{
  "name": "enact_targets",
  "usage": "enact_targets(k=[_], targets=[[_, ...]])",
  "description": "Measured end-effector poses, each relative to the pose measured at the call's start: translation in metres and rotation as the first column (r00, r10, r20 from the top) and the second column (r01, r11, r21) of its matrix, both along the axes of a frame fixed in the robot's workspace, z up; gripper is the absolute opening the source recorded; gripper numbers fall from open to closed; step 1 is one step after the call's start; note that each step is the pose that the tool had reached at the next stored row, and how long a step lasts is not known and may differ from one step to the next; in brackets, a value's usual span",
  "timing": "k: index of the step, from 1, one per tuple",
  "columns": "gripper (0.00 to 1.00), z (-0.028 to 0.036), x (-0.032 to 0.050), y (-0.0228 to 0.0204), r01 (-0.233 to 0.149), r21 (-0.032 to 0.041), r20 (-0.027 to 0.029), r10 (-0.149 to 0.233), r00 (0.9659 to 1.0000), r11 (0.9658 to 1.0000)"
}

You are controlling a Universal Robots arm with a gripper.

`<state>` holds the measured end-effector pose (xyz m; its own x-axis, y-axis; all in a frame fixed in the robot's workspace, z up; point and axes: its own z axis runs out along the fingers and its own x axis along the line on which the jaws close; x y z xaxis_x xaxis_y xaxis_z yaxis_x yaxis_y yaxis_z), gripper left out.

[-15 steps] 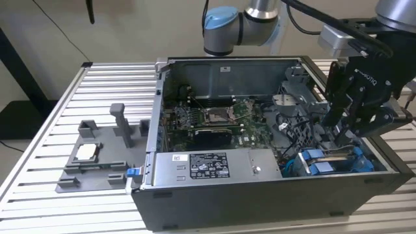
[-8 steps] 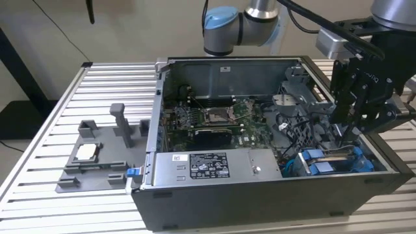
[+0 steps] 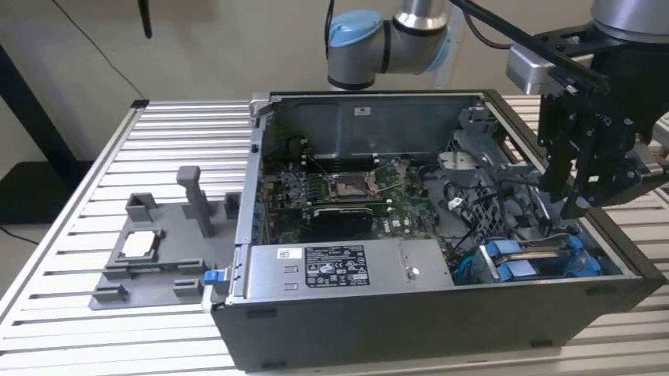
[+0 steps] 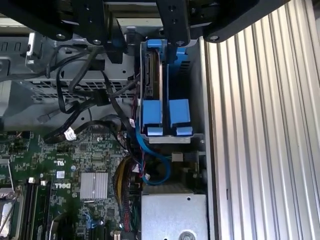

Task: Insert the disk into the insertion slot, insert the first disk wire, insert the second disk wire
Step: 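Insert the first disk wire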

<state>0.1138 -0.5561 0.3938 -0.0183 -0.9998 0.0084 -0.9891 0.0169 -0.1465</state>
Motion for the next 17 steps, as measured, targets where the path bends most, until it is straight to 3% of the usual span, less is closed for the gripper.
enact_targets(k=[2,4,8,10,11,17], targets=[[0.47,-0.0001,0.0000,0.0030,-0.004,-0.0001,0.0179,0.004,0.9998,1.0000],[0.47,-0.0001,-0.0001,0.0061,-0.009,-0.0003,0.0291,0.009,0.9995,1.0000],[0.47,-0.0024,0.0000,0.0119,-0.023,-0.0021,0.0360,0.023,0.9991,0.9997],[0.47,-0.0041,-0.0001,0.0144,-0.033,-0.0076,0.0396,0.034,0.9986,0.9994],[0.47,-0.0043,-0.0001,0.0151,-0.037,-0.0110,0.0414,0.037,0.9984,0.9993],[0.47,-0.0054,-0.0001,0.0152,-0.038,-0.0122,0.0430,0.038,0.9983,0.9992]])
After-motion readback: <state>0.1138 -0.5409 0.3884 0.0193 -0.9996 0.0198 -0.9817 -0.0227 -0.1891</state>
